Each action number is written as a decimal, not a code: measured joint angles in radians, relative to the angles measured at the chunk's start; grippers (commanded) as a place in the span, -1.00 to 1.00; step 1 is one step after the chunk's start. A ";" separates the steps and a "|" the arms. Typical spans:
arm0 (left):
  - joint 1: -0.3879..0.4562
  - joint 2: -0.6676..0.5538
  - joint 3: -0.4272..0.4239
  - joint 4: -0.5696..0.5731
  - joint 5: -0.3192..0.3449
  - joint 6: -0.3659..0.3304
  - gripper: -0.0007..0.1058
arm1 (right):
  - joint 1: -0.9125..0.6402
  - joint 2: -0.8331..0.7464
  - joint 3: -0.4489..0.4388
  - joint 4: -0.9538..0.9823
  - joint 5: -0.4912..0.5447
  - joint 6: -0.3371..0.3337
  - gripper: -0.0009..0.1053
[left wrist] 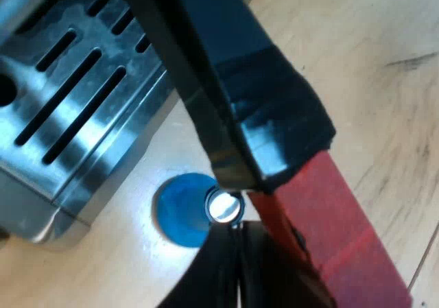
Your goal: Put the handle in the coffee machine
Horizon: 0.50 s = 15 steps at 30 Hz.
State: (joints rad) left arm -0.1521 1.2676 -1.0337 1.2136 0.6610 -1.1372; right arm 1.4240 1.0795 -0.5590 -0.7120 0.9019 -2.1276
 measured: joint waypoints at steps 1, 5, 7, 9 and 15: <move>-0.003 -0.009 0.000 -0.010 -0.009 -0.027 -0.98 | 0.005 -0.025 0.000 0.034 0.000 0.013 -0.45; -0.013 -0.040 0.000 -0.066 -0.043 -0.116 -0.98 | 0.005 -0.078 0.000 0.117 -0.002 0.023 -0.45; -0.018 -0.048 0.000 -0.073 -0.051 -0.132 -0.98 | 0.005 -0.090 0.000 0.130 -0.020 0.023 -0.45; -0.022 -0.048 0.000 -0.069 -0.051 -0.141 -0.98 | 0.005 -0.097 0.000 0.133 -0.035 0.027 -0.45; -0.085 -0.066 -0.002 -0.068 -0.162 -0.231 -0.98 | 0.005 -0.103 -0.049 0.268 -0.050 0.029 -0.45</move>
State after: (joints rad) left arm -0.2373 1.2013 -1.0360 1.1453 0.4992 -1.3685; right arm 1.4294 0.9765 -0.6084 -0.4439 0.8520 -2.0984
